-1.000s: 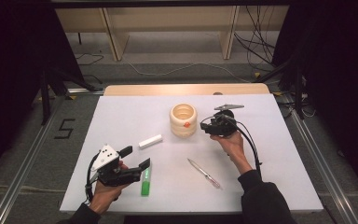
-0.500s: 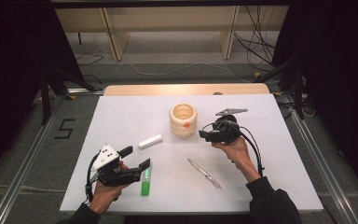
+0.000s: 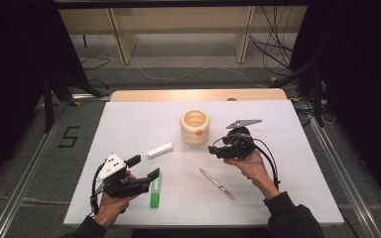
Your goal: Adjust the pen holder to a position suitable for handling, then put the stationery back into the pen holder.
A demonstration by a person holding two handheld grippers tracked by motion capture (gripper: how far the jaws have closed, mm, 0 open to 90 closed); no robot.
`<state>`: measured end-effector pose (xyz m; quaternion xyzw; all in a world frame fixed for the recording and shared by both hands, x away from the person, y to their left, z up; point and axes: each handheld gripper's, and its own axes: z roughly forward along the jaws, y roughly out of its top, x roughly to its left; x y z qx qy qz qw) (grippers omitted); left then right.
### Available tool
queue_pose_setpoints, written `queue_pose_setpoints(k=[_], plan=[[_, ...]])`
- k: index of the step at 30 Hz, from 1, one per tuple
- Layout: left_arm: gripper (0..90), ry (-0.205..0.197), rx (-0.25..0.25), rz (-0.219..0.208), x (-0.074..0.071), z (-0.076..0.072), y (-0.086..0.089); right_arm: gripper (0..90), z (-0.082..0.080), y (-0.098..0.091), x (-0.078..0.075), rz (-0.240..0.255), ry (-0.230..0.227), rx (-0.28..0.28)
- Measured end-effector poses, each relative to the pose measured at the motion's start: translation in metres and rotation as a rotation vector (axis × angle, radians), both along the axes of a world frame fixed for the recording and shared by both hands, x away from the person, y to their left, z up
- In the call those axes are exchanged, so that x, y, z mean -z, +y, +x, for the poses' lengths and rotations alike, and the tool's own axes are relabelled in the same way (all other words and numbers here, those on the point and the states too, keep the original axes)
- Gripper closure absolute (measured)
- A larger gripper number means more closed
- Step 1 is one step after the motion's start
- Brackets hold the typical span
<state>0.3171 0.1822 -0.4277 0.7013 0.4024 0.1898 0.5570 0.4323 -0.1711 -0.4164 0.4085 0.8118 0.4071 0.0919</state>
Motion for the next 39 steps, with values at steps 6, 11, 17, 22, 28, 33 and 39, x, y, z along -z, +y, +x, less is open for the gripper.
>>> queue_pose_setpoints(k=[6,11,17,22,28,33,39], plan=[[15.8,0.005,-0.005,-0.011,0.000,0.000,0.000,27.7,-0.006,0.002,-0.001,0.011,0.015,-0.035],[15.8,0.000,0.000,-0.002,-0.001,0.000,-0.001,27.4,-0.012,0.007,0.003,-0.013,0.031,-0.069],[15.8,0.004,-0.010,-0.001,-0.001,-0.001,-0.001,27.2,-0.018,0.011,0.005,-0.055,0.037,-0.104],[15.8,0.006,-0.006,0.007,-0.001,-0.002,-0.002,26.9,-0.023,0.012,0.006,-0.098,0.039,-0.109],[15.8,0.005,-0.009,-0.004,-0.001,-0.002,-0.001,26.9,-0.031,0.017,0.012,-0.158,0.051,-0.117],[15.8,0.006,-0.007,-0.005,-0.001,-0.002,0.000,26.8,-0.035,0.021,0.020,-0.197,0.068,-0.133],[15.8,0.006,-0.011,-0.004,-0.001,-0.003,0.001,26.8,-0.039,0.025,0.024,-0.238,0.076,-0.146]])
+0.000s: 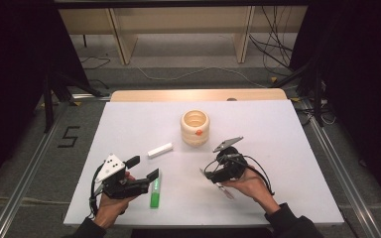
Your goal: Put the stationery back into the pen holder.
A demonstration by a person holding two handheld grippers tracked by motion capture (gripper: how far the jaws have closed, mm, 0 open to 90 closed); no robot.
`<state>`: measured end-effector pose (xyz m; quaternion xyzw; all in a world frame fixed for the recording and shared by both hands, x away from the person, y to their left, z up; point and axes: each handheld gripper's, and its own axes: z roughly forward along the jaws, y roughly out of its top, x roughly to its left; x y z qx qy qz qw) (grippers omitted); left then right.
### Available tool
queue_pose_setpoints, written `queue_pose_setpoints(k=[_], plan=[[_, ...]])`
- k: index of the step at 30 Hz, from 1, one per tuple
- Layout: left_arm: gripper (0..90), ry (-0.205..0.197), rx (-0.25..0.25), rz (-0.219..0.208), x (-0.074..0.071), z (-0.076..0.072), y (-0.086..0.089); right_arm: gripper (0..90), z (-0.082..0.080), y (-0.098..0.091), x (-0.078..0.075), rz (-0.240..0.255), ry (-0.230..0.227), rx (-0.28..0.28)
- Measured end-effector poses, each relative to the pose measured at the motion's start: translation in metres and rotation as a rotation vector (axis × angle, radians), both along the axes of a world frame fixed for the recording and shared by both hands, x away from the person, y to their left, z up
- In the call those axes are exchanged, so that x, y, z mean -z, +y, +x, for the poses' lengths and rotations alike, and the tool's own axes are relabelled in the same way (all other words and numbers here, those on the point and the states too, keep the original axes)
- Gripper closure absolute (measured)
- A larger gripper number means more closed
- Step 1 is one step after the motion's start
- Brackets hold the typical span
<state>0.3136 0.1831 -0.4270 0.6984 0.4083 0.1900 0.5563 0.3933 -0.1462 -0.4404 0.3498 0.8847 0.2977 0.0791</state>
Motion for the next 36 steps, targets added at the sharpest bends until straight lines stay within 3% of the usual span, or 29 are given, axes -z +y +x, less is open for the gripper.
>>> queue_pose_setpoints(k=[14,36], plan=[[15.8,-0.002,0.016,0.011,0.000,0.002,-0.003,29.3,-0.006,0.002,0.010,-0.092,0.065,-0.032],[15.8,-0.009,0.026,0.012,0.001,0.002,-0.004,59.8,-0.010,0.005,0.019,-0.167,0.094,-0.056]])
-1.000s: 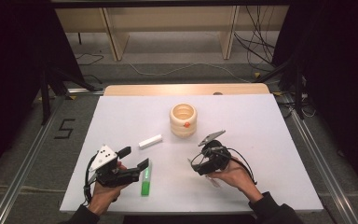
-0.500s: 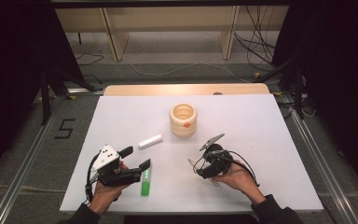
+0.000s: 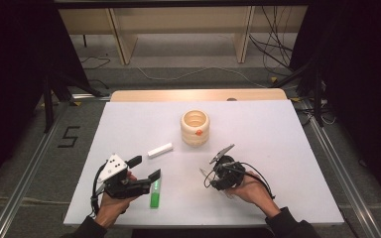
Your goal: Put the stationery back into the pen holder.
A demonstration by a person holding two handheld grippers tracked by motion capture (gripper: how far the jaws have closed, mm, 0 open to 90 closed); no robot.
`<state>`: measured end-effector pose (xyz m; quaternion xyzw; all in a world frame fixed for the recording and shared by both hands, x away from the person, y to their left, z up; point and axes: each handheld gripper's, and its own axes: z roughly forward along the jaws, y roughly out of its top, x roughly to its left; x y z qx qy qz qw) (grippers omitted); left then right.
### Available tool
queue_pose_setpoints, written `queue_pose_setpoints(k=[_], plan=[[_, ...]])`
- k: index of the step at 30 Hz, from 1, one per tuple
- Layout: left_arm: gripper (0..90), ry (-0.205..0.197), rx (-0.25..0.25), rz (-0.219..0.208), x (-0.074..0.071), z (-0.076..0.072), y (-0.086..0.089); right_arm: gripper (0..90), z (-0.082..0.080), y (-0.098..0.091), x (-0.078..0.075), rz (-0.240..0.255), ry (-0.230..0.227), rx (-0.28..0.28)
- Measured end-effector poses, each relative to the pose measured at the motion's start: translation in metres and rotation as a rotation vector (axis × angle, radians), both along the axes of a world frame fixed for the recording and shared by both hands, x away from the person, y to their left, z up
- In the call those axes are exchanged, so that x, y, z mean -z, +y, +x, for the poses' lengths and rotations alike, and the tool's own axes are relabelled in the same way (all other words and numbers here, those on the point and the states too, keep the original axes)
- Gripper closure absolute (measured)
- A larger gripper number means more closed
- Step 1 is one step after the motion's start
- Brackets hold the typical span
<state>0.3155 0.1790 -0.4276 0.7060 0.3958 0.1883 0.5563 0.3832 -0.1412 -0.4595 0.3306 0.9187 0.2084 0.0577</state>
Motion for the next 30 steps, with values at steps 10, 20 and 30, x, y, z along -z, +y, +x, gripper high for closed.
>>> queue_pose_setpoints(k=[10,20,30], plan=[[15.8,-0.004,0.001,-0.001,0.000,0.000,0.000,70.4,0.003,0.009,0.003,-0.049,0.010,-0.006],[15.8,-0.004,0.003,0.008,0.000,0.000,-0.001,76.3,0.003,0.013,0.003,-0.086,0.010,-0.004],[15.8,-0.002,0.005,0.006,0.000,0.000,-0.001,79.2,0.007,0.016,0.002,-0.096,0.036,0.022]])
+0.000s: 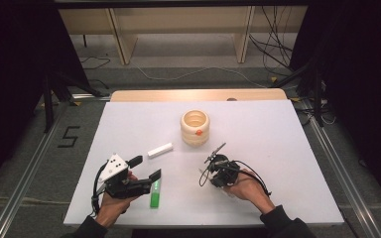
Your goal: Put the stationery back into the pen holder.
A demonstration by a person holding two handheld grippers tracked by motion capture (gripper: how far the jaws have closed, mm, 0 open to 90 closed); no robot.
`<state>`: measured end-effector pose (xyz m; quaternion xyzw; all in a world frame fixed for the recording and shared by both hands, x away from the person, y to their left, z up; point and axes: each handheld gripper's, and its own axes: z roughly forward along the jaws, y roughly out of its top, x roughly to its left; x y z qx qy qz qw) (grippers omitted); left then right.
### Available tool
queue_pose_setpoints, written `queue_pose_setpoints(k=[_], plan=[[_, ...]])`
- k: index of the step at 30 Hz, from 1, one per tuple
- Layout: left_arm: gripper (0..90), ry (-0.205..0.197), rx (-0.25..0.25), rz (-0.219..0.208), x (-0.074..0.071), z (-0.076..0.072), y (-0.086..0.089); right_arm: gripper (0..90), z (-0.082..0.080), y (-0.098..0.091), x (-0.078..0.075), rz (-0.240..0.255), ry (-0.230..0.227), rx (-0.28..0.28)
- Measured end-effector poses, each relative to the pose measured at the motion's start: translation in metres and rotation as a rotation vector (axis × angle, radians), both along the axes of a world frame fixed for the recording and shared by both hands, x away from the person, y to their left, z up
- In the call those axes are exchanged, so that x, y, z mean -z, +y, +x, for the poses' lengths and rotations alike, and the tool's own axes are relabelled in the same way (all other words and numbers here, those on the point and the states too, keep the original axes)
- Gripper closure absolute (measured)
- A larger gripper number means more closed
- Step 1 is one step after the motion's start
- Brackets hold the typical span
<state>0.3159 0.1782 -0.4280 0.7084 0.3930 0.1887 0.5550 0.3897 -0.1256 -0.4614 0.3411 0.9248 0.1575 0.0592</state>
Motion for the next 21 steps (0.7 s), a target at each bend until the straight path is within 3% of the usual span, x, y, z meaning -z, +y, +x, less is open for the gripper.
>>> queue_pose_setpoints(k=[5,10,17,21], plan=[[15.8,-0.003,-0.003,-0.005,0.000,0.000,0.000,79.7,0.000,0.000,-0.001,0.004,0.004,0.004],[15.8,-0.002,-0.004,-0.006,-0.001,0.000,0.001,79.8,0.001,-0.006,-0.011,0.070,-0.001,0.012],[15.8,-0.003,-0.008,-0.007,-0.001,0.000,0.001,79.8,0.003,-0.019,-0.026,0.199,-0.010,0.025],[15.8,-0.002,-0.008,-0.005,-0.001,0.000,0.001,79.8,0.005,-0.026,-0.034,0.238,-0.062,0.037]])
